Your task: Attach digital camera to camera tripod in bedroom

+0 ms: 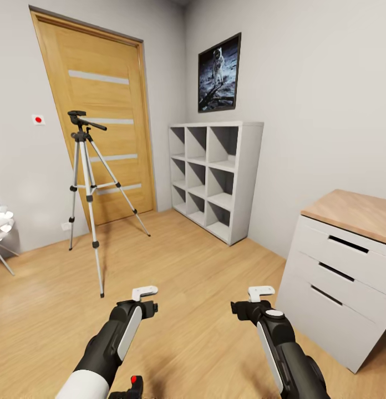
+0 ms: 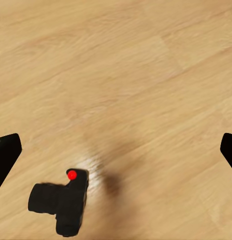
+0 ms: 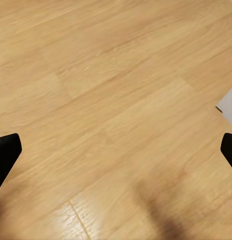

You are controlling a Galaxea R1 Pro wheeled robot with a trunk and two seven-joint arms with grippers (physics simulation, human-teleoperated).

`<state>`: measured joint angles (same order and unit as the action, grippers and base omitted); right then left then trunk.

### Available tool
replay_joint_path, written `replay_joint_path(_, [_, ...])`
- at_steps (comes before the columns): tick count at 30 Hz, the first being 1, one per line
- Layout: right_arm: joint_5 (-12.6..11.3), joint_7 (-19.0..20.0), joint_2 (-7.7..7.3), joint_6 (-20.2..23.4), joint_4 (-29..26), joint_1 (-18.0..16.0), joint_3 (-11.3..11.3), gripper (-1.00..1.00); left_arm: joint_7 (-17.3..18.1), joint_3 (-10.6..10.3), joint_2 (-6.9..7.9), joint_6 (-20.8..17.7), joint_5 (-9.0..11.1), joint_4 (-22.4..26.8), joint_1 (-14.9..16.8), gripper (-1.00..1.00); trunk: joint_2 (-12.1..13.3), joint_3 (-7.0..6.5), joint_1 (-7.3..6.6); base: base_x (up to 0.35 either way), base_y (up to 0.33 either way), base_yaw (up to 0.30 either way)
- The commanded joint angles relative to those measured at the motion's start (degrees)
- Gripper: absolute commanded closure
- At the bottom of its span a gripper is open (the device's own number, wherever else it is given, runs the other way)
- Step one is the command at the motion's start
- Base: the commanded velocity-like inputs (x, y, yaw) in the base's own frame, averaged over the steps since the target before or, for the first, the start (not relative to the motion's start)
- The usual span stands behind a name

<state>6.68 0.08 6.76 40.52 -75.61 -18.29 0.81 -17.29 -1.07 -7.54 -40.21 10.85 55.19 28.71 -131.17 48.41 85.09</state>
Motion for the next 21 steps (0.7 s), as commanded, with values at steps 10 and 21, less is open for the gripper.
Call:
replay_joint_path(10, [0.4,0.0,0.04,0.3,-0.1,0.0,0.1,-1.0,-4.2,-0.2,0.16,-1.3,0.6,-0.3,0.0,-1.0,-4.1,1.86,2.19,0.0,0.0,0.0])
replay_joint_path(21, [0.4,0.1,0.08,0.3,-0.1,0.0,0.1,-1.0,-4.8,-0.2,0.16,-1.5,0.7,-0.4,0.0,-1.0,-8.5,3.84,4.61,0.0,0.0,0.0])
